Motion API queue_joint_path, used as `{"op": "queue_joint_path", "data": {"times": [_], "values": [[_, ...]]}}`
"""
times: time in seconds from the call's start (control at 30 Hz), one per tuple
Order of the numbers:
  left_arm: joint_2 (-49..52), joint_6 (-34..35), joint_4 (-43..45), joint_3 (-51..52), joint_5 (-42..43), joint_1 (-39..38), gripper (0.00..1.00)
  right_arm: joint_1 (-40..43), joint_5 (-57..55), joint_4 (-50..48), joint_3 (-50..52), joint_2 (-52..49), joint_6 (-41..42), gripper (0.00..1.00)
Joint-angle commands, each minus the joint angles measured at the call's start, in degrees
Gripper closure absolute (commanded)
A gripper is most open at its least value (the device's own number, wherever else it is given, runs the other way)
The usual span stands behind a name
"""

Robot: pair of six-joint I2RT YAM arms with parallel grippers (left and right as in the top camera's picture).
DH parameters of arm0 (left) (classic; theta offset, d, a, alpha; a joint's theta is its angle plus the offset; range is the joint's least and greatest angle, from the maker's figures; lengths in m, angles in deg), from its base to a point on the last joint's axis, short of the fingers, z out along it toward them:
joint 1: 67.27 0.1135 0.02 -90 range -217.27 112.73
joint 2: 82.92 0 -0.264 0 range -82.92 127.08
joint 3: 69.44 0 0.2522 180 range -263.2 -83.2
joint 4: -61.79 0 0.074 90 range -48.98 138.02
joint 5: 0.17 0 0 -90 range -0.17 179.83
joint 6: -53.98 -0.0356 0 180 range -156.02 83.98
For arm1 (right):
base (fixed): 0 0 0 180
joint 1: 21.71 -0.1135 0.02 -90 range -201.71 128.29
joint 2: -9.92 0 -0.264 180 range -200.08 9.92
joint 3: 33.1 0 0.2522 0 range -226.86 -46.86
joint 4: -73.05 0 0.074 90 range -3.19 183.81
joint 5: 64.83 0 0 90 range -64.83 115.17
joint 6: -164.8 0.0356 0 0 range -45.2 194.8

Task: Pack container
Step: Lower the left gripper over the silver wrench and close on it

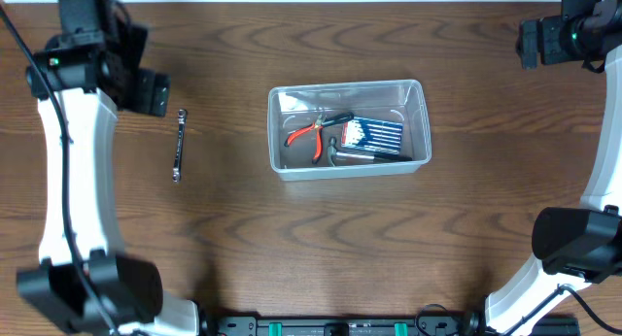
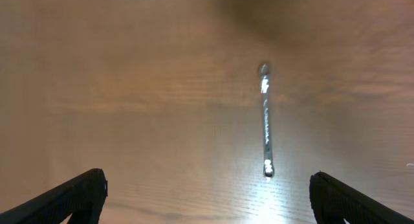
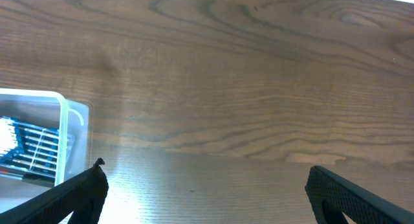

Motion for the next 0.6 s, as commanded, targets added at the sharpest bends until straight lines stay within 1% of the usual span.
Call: {"op": "queue_joint_path", "data": {"times": [0.0,0.23,0.47,0.57], "values": [[4.5,1.2,0.9,4.3,5.4,3.0,0.02,0.0,-0.1,-0.1,-0.3,0.6,-0.2,0.01],[12.2,0.8,5.6,12.2,5.7,2.5,0.02,0.0,-0.1,-0.5,-0.3,0.6,-0.2,0.01],[17.3,0.8,11.2,16.2,5.7,0.7,0.02,0.0,-0.1,0.0,-0.3,0.6,-0.3,0.01],[19.4,0.8,11.4,16.5,5.9,0.7,0.02,0.0,-0.2,0.0,-0.3,0.6,-0.3,0.01]]}}
